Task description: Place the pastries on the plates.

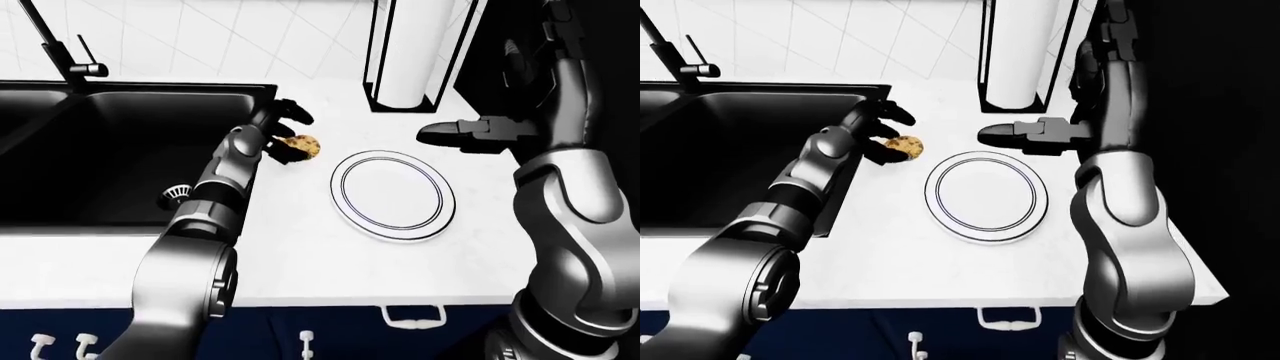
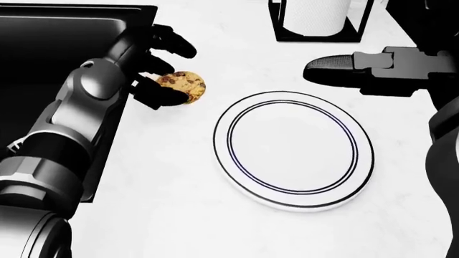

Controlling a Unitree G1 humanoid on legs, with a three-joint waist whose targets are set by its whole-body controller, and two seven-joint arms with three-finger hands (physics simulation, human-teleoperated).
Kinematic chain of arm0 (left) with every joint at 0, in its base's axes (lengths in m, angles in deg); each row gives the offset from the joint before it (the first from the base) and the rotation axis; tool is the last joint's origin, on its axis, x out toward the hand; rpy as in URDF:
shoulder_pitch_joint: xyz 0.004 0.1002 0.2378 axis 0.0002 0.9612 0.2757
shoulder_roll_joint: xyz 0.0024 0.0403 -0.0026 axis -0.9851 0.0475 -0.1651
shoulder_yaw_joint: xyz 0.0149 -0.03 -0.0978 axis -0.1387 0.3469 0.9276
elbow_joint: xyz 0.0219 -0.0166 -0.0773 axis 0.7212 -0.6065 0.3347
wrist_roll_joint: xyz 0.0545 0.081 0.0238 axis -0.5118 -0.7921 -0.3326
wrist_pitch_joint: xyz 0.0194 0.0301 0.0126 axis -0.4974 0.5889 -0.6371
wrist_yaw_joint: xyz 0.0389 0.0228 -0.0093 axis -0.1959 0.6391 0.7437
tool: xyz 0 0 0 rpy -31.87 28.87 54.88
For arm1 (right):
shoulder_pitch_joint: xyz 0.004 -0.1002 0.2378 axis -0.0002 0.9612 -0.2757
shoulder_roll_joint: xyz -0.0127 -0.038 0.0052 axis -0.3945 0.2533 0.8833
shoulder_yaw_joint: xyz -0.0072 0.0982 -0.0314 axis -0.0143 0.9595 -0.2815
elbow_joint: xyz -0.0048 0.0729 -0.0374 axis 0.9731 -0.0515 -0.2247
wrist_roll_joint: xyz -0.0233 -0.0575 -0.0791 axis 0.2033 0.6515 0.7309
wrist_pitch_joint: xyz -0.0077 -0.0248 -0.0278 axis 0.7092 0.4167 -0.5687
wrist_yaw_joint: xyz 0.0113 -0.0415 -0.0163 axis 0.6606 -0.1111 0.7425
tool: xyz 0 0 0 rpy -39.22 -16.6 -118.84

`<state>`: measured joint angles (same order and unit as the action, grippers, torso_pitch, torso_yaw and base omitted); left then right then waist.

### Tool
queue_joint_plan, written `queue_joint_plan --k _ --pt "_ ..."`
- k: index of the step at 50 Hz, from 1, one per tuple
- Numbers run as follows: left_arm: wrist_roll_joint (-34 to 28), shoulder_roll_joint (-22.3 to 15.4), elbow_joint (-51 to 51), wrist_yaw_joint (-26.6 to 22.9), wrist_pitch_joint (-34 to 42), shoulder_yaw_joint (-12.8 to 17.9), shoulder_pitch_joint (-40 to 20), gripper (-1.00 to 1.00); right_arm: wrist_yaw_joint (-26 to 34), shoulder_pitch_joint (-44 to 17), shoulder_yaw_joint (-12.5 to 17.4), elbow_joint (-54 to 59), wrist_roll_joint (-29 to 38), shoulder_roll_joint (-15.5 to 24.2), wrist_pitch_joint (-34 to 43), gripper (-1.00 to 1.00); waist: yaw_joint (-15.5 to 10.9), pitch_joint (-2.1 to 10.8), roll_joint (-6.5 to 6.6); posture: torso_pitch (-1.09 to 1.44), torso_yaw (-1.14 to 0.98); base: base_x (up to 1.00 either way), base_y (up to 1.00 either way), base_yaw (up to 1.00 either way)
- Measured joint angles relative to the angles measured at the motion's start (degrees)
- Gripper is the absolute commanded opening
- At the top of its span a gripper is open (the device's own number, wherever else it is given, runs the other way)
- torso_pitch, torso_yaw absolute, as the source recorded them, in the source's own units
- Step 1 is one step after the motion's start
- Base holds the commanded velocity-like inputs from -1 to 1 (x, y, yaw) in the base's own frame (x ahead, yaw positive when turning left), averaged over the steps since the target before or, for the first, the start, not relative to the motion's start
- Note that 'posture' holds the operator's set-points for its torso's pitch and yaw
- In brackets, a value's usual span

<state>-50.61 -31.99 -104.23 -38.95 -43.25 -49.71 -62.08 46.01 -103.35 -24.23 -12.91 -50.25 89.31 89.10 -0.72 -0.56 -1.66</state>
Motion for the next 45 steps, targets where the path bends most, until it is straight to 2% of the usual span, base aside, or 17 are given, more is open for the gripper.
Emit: queue_joint_plan --k 5,13,15,17,35,45 --pt "-0.6 0.2 0.4 -0.5 -0.5 -0.6 0.3 -0.02 -0.1 -0.1 0.0 0.1 0.0 0.1 0.1 1.0 -0.2 0.41 0.04 0.0 0.0 0.0 0.0 0.0" --pt "-3.3 0.9 1.5 -1.9 -1.9 -1.8 1.1 0.04 -0.2 -0.2 0.1 0.0 -0.3 0.2 0.1 1.0 -0.3 0.95 0.02 0.0 0.0 0.0 0.0 0.0" --pt "-4.0 1.1 1.6 -2.1 -2.3 -1.9 1.2 -0.04 -0.1 -0.4 0.1 0.3 -0.4 0.3 0.1 1.0 -0.3 1.0 0.01 0.0 0.0 0.0 0.0 0.0" --pt "-4.6 1.2 1.6 -2.2 -2.3 -2.0 1.1 -0.2 -0.1 -0.6 0.2 0.4 -0.5 0.4 0.1 1.0 -0.3 0.97 -0.03 0.0 0.0 0.0 0.0 0.0" --pt "-3.7 0.8 2.6 -4.3 2.4 -1.8 -1.7 -0.28 -0.5 0.2 0.3 -0.3 -1.0 0.3 0.0 1.0 -0.1 -0.85 -0.22 0.0 0.0 0.0 0.0 0.0" --pt "-3.4 0.3 6.8 -4.8 4.3 -2.3 -3.1 -0.28 -0.5 0.6 0.1 -0.2 -0.8 0.0 -0.3 1.0 0.0 -1.15 -0.29 0.0 0.0 0.0 0.0 0.0"
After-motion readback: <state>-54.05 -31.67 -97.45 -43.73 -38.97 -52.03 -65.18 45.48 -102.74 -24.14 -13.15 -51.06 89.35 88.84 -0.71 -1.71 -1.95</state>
